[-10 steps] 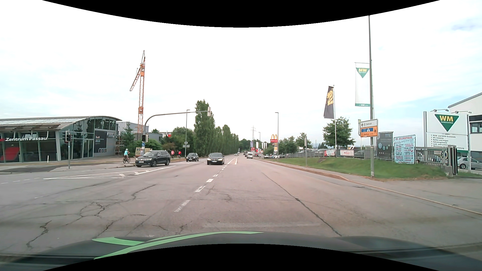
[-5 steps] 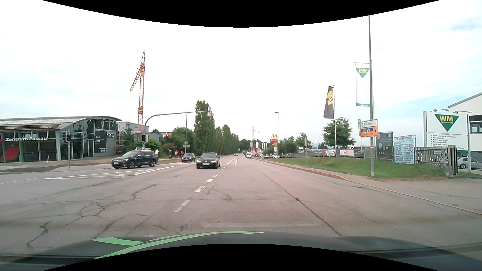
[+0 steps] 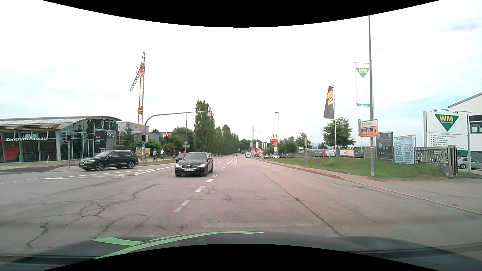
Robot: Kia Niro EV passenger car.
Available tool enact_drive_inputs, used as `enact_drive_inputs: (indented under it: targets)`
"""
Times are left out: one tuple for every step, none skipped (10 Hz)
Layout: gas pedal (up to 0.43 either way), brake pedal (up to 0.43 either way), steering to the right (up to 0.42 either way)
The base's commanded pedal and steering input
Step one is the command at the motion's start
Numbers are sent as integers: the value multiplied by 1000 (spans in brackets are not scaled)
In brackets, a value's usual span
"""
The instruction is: Follow the waypoints while adhering to traffic rules and regulations
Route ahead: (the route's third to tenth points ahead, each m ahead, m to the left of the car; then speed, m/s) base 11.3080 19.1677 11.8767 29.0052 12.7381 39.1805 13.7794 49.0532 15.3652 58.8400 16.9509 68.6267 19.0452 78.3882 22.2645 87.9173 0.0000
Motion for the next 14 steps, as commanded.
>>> enact_drive_inputs:
  targets:
    - [0,256,-9]
    - [0,256,-9]
    - [0,256,-9]
    - [0,256,-9]
    - [0,256,-9]
    - [0,256,-9]
    - [0,256,-9]
    - [0,256,-9]
    - [0,256,-9]
    - [0,256,-9]
    - [0,256,-9]
    - [0,256,-9]
    - [0,256,-9]
    - [0,256,-9]
